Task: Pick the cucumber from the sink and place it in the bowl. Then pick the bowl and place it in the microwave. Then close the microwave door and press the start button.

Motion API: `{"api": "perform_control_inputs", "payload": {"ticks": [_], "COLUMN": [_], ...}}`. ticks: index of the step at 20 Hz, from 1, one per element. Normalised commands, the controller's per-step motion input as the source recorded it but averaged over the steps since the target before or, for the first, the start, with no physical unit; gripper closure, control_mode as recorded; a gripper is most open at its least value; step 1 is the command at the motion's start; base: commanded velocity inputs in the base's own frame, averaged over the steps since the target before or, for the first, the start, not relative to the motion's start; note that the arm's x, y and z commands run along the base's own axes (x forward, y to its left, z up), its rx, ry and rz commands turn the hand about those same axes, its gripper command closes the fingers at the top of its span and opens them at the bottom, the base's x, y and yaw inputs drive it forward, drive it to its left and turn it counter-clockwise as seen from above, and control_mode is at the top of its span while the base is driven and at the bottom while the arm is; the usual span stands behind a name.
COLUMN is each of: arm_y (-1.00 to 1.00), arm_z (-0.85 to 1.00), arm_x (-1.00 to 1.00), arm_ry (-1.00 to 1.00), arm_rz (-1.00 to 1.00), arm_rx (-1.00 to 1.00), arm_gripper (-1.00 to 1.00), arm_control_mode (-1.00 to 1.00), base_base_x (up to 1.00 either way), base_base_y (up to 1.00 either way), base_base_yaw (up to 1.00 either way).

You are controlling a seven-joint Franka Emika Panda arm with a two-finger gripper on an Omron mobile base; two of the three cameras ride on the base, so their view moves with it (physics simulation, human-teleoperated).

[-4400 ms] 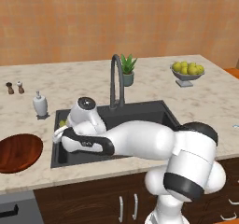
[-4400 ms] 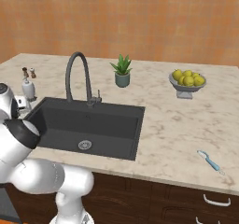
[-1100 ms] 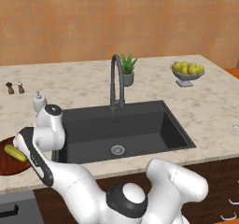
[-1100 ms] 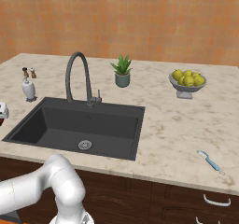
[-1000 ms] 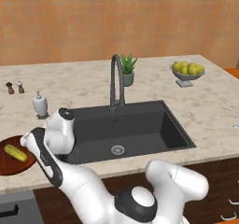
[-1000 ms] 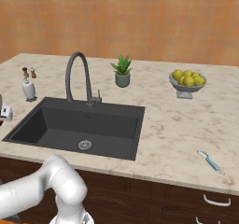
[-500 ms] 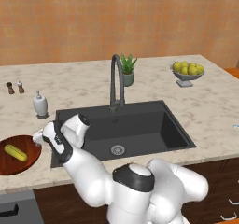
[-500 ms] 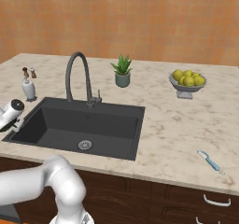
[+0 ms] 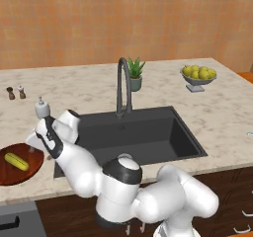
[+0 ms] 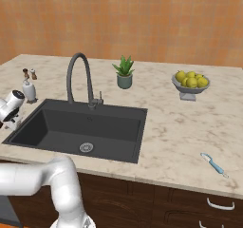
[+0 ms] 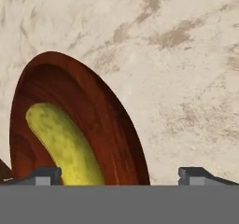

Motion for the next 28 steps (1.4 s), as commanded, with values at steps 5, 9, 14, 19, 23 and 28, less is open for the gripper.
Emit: {"api": "perform_control_inputs", "payload": {"ticks": [5,9,14,19,23,28], "arm_y": [0.13,0.01,0.11,-0.07,-0.39,-0.71], "arm_z": [-0.41,-0.25,0.05,0.63,0.81,0.59], "arm_x": [-0.02,-0.16,-0.02,-0.38,-0.42,-0.58], "arm_ry": [0.02,-0.13,-0.06,-0.04,-0.05,-0.1], "arm_rz": [0.0,0.0,0.0,-0.01,-0.04,-0.07], "arm_rx": [0.0,0.0,0.0,0.05,0.04,0.03], "arm_gripper": [1.0,1.0,1.0,1.0,1.0,1.0], "arm_control_mode": [-1.0,-1.0,-1.0,-1.0,-1.0,-1.0], "base_base_x": [0.0,0.0,0.0,0.0,0.0,0.0], "base_base_y": [0.0,0.0,0.0,0.0,0.0,0.0], "base_base_yaw": [0.0,0.0,0.0,0.0,0.0,0.0]}}
